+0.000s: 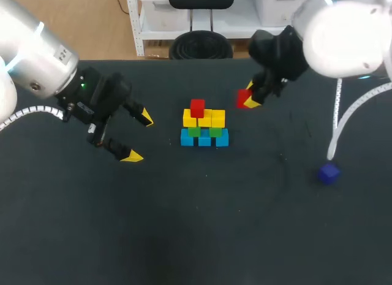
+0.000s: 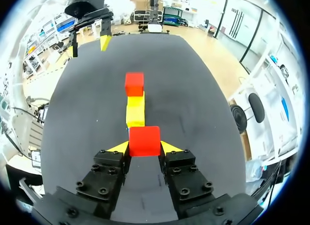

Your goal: Place the blue cubes, place green cubes on the blue cubes, place the yellow cubes on the green cubes, then place the red cubes on the yellow cubes, and place purple cube on the red cubes.

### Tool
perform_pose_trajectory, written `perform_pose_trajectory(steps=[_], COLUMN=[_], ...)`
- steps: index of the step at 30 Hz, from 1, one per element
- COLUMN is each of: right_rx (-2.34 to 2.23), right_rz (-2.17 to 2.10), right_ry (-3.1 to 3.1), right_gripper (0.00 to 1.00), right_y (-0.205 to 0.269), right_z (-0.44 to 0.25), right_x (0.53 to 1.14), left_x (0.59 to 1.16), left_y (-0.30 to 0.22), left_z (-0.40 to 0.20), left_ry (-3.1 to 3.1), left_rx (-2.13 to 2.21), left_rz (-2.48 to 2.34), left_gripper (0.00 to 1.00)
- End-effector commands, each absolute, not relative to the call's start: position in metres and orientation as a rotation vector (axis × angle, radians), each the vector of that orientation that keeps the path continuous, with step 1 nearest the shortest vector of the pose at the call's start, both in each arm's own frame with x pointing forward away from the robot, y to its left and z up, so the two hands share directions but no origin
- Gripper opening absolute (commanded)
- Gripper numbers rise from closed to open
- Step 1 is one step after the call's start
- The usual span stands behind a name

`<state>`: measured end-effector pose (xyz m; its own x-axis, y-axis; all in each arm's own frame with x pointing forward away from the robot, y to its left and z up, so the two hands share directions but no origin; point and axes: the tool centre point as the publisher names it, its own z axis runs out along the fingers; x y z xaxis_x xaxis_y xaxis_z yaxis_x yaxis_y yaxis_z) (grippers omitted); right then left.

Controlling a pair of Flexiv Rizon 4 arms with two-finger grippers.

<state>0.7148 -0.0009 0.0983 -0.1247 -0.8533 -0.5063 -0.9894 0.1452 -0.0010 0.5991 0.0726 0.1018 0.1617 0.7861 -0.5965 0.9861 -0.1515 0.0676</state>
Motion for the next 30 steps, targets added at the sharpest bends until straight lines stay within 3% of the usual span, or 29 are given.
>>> perform_pose_trajectory(steps=[1, 30], right_rx=[-1.753, -1.769], right_rz=[0.482, 0.513], right_ry=[2.052, 2.018], right_gripper=[0.00, 0.00], right_y=[0.009, 0.056], right_z=[0.097, 0.099], right_x=[0.716, 0.696], left_x=[0.599, 0.599], left_y=[0.073, 0.073], left_z=[0.102, 0.102], left_ry=[1.677, 1.677], left_rx=[2.001, 2.001], left_rz=[-0.599, -0.599], left_gripper=[1.00, 1.00])
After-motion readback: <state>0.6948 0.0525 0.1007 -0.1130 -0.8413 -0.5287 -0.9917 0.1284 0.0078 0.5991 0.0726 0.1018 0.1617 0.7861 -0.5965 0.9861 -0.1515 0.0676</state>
